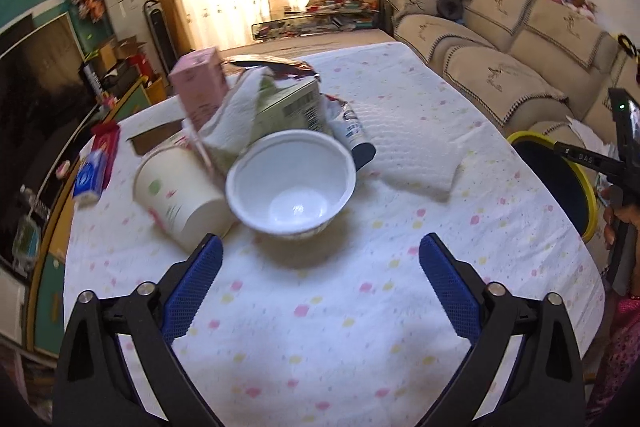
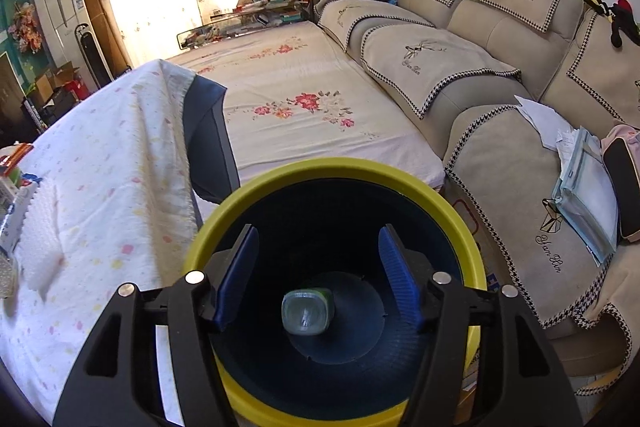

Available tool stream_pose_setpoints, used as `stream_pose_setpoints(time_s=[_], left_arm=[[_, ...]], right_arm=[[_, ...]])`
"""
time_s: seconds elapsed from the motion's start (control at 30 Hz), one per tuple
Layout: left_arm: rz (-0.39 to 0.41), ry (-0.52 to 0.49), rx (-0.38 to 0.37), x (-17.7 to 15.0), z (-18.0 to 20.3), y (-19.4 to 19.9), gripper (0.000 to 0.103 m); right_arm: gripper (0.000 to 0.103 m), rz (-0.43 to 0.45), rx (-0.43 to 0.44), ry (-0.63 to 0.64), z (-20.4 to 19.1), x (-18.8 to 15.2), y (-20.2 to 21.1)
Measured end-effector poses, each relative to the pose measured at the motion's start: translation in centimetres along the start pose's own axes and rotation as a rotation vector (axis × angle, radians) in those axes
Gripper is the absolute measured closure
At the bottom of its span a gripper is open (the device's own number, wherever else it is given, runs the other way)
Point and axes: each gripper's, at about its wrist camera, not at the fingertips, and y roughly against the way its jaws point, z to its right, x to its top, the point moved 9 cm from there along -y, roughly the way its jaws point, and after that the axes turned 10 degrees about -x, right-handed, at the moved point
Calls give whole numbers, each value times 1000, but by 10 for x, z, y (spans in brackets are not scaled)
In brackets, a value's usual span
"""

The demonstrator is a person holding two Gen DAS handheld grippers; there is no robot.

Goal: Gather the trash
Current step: 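Carry the bottle over the yellow-rimmed bin and release it with the right gripper, then grasp the white plastic bowl rim with the left gripper and lift it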

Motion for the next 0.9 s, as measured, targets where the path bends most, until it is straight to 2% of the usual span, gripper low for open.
stream_pose_setpoints(time_s=[0.07, 0.27, 0.57, 0.67, 0.73, 0.9], left_arm=[[-27, -25, -10, 8, 3, -13, 13], [-100, -35, -20, 21, 1, -46, 31], [-167, -47, -3, 23, -5, -77, 53], [-185, -40, -18, 23, -4, -83, 71], [-190, -34, -28, 21, -2, -84, 87], [-155, -39, -21, 18, 1, -69, 95]], right_arm=[[43, 3, 7, -1, 1, 1, 3], [42, 4, 20, -20, 4, 1, 5], [42, -10, 39, -29, 2, -4, -1], [42, -9, 47, -34, 2, -4, 0], [42, -8, 51, -38, 2, -4, 0], [42, -3, 69, -50, 5, -5, 5]])
